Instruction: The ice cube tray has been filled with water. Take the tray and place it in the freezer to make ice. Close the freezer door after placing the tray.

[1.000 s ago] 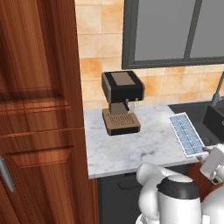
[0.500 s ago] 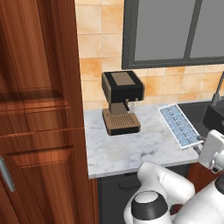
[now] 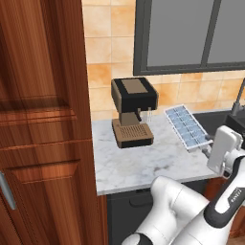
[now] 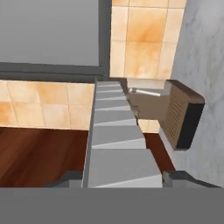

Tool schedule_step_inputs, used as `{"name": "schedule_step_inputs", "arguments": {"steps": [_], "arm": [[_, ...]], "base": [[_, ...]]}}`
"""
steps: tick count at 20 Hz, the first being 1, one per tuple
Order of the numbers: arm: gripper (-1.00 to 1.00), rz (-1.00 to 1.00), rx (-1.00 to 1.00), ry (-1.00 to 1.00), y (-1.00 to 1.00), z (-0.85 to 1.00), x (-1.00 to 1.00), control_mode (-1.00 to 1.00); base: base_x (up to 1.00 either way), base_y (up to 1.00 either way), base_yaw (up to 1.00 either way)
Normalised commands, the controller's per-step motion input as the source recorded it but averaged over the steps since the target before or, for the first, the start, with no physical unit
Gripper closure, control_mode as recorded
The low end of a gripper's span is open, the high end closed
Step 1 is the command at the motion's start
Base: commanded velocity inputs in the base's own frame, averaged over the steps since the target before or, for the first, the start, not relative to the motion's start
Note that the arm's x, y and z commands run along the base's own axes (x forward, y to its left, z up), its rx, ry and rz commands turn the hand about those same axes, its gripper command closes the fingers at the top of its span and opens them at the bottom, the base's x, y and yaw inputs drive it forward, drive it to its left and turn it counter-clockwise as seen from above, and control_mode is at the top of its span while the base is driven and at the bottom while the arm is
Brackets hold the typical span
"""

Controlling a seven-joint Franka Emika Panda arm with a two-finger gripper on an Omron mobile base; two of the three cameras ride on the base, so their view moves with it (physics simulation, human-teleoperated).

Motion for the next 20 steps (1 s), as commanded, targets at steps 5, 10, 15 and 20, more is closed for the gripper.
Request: {"name": "schedule_step_inputs", "arguments": {"steps": [5, 10, 15, 20], "arm": [[1.00, 0.02, 0.13, 0.17, 0.32, 0.49, 0.00, -1.00], [1.00, 0.04, 0.16, 0.12, 0.24, 0.04, 0.00, -1.00], [1.00, 0.07, 0.08, 0.01, 0.23, 0.00, 0.00, -1.00], [1.00, 0.02, -0.07, -0.12, 0.45, -0.05, -0.01, -1.00]], "base": [[0.00, 0.00, 0.00], [0.00, 0.00, 0.00], [0.00, 0.00, 0.00], [0.00, 0.00, 0.00]]}}
